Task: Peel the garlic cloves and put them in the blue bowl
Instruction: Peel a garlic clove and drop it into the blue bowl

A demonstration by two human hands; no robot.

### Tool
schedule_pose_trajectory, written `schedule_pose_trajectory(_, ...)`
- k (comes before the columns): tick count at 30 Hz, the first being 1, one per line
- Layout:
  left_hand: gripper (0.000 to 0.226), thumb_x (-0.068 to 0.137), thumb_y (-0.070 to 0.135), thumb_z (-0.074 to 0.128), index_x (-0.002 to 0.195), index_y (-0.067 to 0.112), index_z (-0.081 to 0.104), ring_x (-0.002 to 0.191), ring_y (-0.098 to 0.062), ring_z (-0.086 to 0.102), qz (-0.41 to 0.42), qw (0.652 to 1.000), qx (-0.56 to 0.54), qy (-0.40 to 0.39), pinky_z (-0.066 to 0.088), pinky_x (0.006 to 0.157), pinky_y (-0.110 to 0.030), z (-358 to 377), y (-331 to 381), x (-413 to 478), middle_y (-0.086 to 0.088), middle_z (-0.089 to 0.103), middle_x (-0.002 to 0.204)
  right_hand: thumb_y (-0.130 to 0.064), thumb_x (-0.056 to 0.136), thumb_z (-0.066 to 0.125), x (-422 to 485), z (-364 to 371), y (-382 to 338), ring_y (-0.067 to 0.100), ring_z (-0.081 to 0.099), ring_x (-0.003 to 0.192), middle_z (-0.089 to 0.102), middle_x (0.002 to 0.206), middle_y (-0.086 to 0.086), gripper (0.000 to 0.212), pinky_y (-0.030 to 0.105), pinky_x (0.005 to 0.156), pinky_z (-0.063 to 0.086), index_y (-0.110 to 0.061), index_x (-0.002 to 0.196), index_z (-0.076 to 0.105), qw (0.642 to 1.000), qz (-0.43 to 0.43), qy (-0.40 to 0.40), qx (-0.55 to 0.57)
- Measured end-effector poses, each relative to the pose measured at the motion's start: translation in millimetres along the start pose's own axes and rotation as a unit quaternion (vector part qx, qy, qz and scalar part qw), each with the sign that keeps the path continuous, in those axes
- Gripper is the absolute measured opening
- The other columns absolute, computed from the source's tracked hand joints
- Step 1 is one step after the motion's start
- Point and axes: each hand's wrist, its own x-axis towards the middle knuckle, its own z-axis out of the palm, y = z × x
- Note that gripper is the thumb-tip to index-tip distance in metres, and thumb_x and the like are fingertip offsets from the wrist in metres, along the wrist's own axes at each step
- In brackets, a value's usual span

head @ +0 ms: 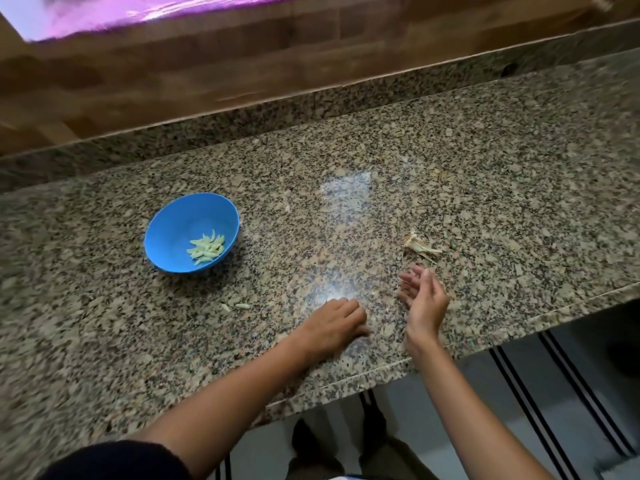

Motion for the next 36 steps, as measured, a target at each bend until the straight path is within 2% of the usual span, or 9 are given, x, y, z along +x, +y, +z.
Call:
schedule_pose_trajectory(6,0.041,0.100,0.039,0.033,0.068,0.020,0.048,0.042,-0.007,0.031,-0.175,0.984,0.037,0.016,0.027,0.044,-0.018,-4,9,-1,0.011,0.033,0.054,-0.027,0.099,0.039,-33,7,2,0.024,0.063,0.097,0.064,0.105,0.015,0.032,0.031,0.086,0.051,-0.003,0.108,0.059,0.987,0.130,-0.069,0.062)
schedule_pose_trajectory(11,0.046,0.094,0.047,0.038,0.060,0.019,0.051,0.041,-0.002,0.041,-0.377,0.825,-0.351,0.231,0.032,0.041,-0.012,-22,53,33,0.005,0.045,0.051,-0.048,0.096,0.033,-62,16,9,0.029,0.060,0.104,0.063,0.109,0.019,0.055,0.040,0.088,0.052,-0.002,0.113,0.057,0.913,0.314,-0.218,0.141)
schedule_pose_trajectory(17,0.039,0.099,0.043,0.025,0.082,0.016,0.047,0.067,-0.016,0.045,-0.206,0.966,-0.053,0.145,0.042,0.072,-0.033,-8,46,11,0.001,0.046,0.077,-0.023,0.082,0.057,-65,15,8,0.027,0.066,0.083,0.067,0.091,0.019,0.035,0.035,0.057,0.058,0.001,0.108,0.056,0.831,0.417,-0.227,0.289)
schedule_pose_trajectory(19,0.024,0.099,0.038,0.026,0.105,0.022,0.043,0.097,-0.021,0.050,-0.244,0.961,0.047,0.125,0.038,0.091,-0.039,-3,35,4,0.000,0.048,0.108,-0.024,0.091,0.049,-66,18,4,0.026,0.069,0.078,0.069,0.089,0.019,0.026,0.035,0.062,0.059,-0.002,0.102,0.059,0.859,0.409,-0.212,0.223)
schedule_pose_trajectory(21,0.047,0.100,0.045,0.008,0.138,0.022,0.024,0.141,-0.025,0.015,-0.316,0.942,0.087,0.068,0.008,0.112,-0.045,-8,29,3,-0.002,0.017,0.150,-0.029,0.094,0.047,-74,22,-3,0.026,0.066,0.086,0.068,0.088,0.018,0.027,0.039,0.080,0.056,-0.007,0.099,0.061,0.881,0.387,-0.194,0.191)
schedule_pose_trajectory(25,0.073,0.086,0.066,-0.013,0.143,0.029,0.013,0.144,-0.018,0.000,-0.334,0.942,0.009,0.043,-0.004,0.115,-0.047,-24,37,19,0.002,0.006,0.154,-0.023,0.100,0.035,-85,25,-13,0.021,0.053,0.098,0.060,0.095,0.012,0.028,0.037,0.106,0.033,-0.005,0.095,0.056,0.863,0.385,-0.162,0.283)
schedule_pose_trajectory(27,0.077,0.085,0.068,-0.009,0.147,0.028,0.013,0.144,-0.011,-0.002,-0.339,0.933,-0.087,0.082,-0.003,0.118,-0.040,-29,33,15,0.004,0.002,0.157,-0.022,0.102,0.032,-71,26,-5,0.007,0.059,0.071,0.060,0.071,0.005,0.031,0.018,0.079,0.052,-0.010,0.085,0.055,0.865,0.395,-0.142,0.277)
schedule_pose_trajectory(29,0.076,0.087,0.066,-0.006,0.149,0.023,0.003,0.143,-0.006,-0.007,-0.372,0.920,-0.080,0.099,-0.001,0.119,-0.036,-26,19,-6,0.005,-0.006,0.157,-0.024,0.103,0.030,-49,21,3,0.003,0.035,0.029,0.039,0.039,-0.005,0.043,0.012,0.032,0.032,-0.017,0.062,0.040,0.880,0.389,-0.106,0.251)
schedule_pose_trajectory(36,0.083,0.085,0.069,-0.007,0.145,0.014,-0.022,0.142,-0.013,-0.020,-0.355,0.931,-0.065,-0.060,-0.008,0.118,-0.032,8,31,25,-0.003,-0.026,0.153,-0.025,0.101,0.034,9,-40,-12,0.006,0.020,0.024,0.028,0.034,-0.005,0.042,0.016,0.027,0.020,-0.014,0.061,0.032,0.911,0.322,-0.030,0.257)
